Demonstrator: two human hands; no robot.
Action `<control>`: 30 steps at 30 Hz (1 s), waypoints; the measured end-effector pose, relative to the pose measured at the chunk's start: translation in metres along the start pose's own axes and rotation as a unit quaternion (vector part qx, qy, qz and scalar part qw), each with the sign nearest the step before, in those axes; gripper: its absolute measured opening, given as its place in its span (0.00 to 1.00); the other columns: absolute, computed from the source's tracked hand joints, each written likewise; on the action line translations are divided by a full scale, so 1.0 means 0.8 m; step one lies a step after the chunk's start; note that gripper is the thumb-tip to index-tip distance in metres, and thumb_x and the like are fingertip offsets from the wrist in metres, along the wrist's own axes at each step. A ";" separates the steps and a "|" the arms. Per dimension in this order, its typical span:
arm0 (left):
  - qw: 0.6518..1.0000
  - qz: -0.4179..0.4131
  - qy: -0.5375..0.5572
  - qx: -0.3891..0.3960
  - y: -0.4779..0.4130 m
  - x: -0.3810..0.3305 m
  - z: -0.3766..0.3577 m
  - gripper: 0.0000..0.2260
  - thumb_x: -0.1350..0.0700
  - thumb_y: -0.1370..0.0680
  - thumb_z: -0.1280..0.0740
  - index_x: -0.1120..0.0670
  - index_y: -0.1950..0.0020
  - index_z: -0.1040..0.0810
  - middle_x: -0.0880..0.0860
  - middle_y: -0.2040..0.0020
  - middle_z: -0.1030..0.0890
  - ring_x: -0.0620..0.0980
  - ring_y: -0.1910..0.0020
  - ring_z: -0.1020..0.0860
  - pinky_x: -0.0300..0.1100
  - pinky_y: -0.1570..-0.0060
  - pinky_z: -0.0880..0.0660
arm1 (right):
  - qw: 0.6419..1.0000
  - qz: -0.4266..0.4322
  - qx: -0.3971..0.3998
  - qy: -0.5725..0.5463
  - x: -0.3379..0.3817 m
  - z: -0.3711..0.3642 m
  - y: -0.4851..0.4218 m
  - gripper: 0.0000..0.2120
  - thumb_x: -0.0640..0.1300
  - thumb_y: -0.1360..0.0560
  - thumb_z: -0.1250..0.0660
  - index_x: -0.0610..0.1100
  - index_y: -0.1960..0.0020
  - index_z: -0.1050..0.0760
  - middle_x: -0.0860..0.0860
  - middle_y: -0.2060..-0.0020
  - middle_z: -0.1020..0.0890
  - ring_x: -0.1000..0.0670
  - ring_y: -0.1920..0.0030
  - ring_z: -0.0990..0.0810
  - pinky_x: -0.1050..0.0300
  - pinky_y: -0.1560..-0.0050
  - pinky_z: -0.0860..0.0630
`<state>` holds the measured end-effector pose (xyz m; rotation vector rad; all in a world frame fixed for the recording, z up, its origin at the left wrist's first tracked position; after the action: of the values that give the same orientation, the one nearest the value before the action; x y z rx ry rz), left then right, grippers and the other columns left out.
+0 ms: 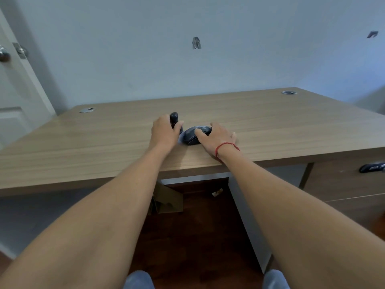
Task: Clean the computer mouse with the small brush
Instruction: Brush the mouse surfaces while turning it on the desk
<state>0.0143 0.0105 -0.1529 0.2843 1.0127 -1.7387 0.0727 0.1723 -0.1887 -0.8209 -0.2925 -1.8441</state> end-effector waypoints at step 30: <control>0.992 -0.013 0.119 -0.046 -0.007 -0.021 0.010 0.14 0.51 0.25 0.31 0.62 0.61 0.24 0.57 0.64 0.20 0.53 0.64 0.25 0.40 0.64 0.33 | 0.998 -0.004 -0.009 -0.058 0.003 0.006 -0.002 0.23 0.56 0.20 0.42 0.47 0.28 0.33 0.48 0.34 0.24 0.45 0.31 0.28 0.43 0.23 0.50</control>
<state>0.0183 0.0162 -0.1352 0.4285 1.2700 -1.7043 0.0727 0.1735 -0.1835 -0.9428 -0.3545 -1.8121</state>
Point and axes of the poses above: each hand's wrist, its own y-axis away from the middle knuckle, its own z-axis out of the back of the hand, x = y × z, the point moved 8 cm from there along -y, towards the middle knuckle
